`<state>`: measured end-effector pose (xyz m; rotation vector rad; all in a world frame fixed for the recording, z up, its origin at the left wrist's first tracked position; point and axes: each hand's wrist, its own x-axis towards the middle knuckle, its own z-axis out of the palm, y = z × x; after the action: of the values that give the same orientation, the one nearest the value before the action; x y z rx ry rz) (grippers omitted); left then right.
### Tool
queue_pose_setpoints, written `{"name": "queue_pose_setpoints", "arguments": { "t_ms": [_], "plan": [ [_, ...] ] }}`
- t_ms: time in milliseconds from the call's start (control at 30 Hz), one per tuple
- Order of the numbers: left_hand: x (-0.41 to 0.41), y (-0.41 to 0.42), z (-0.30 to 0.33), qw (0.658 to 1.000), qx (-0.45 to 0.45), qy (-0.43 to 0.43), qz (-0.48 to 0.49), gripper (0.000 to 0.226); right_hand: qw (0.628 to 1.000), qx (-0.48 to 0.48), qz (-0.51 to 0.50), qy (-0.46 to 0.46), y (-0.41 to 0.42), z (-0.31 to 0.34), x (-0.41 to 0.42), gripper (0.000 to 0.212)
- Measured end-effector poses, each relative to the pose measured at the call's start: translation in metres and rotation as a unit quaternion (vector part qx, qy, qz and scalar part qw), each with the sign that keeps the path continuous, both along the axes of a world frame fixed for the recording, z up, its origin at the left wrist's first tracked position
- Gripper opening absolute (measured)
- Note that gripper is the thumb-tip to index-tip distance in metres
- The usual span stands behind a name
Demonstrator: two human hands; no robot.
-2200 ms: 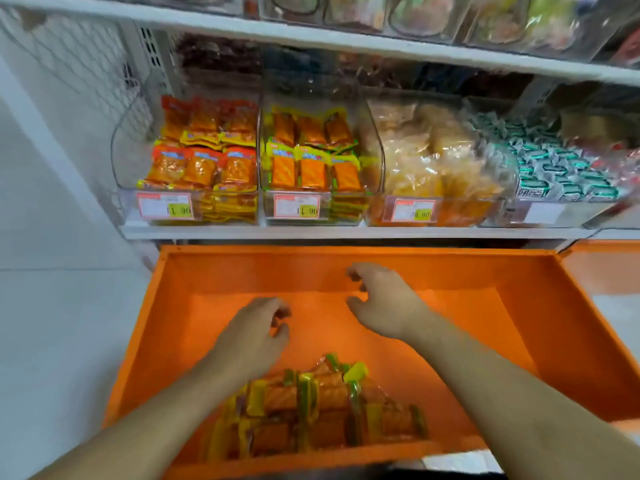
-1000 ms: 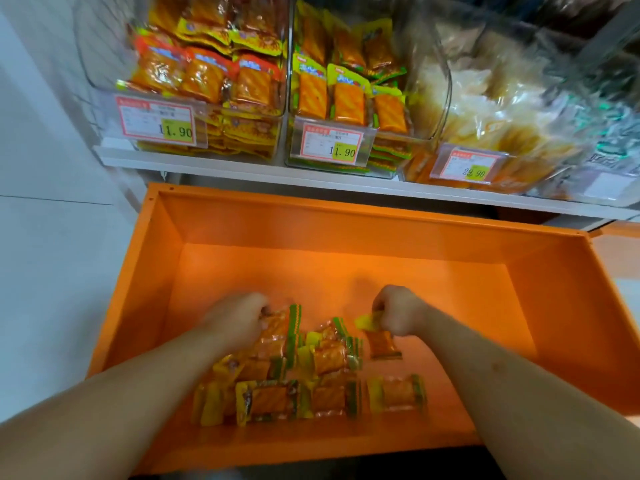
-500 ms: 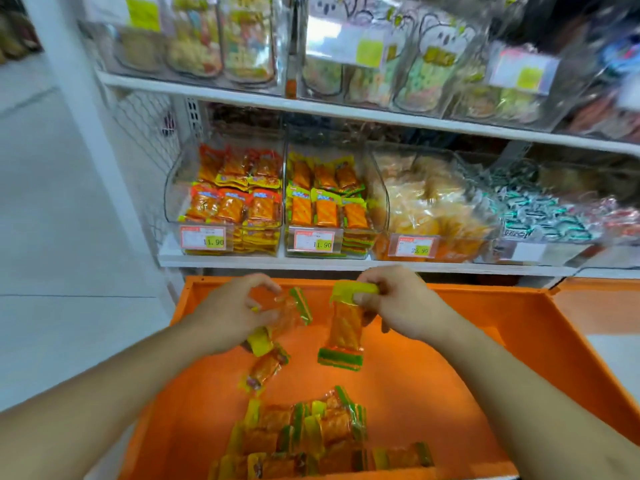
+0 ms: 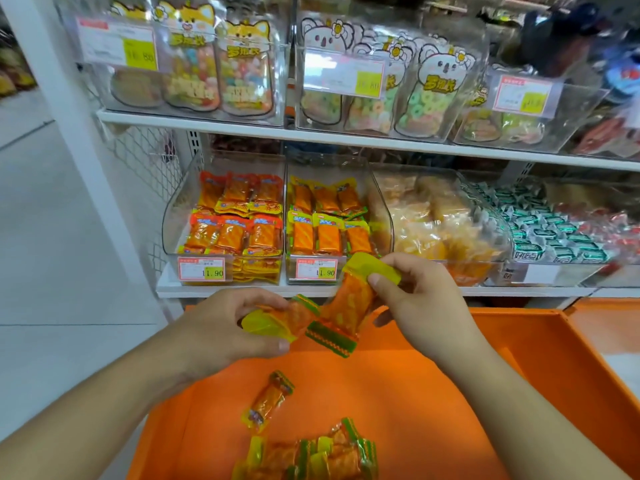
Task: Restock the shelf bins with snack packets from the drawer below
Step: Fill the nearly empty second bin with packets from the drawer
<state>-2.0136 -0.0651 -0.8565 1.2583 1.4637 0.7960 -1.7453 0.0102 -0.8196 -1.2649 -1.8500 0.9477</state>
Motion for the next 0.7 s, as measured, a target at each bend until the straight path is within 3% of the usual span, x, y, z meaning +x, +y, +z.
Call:
{"name": "queue_pose_setpoints", "arguments": {
  "t_ms": [100,200,400,533,700],
  "plan": [
    [-0.001,0.006,-0.006,0.998,0.023,0.033,0.048,0.057,0.999,0.035,-0.032,0.011,0.007,-0.002,-0.003,0.016],
    [0.001,0.009,-0.008,0.998,0.014,0.014,0.064,0.056,0.990,0.133,-0.055,-0.011,0.006,-0.006,-0.009,0.016],
    [0.008,0.011,-0.008,0.991,0.014,-0.103,0.080,0.061,0.951,0.268,0.096,-0.122,-0.024,-0.033,-0.044,0.019],
    [0.007,0.007,-0.007,0.987,0.014,-0.139,0.079,0.068,0.940,0.239,0.144,-0.196,-0.036,-0.041,-0.049,0.044],
    [0.006,-0.001,-0.002,0.962,0.000,-0.262,0.084,0.064,0.934,0.221,0.187,-0.211,-0.037,-0.032,-0.046,0.051]
  ]
}}
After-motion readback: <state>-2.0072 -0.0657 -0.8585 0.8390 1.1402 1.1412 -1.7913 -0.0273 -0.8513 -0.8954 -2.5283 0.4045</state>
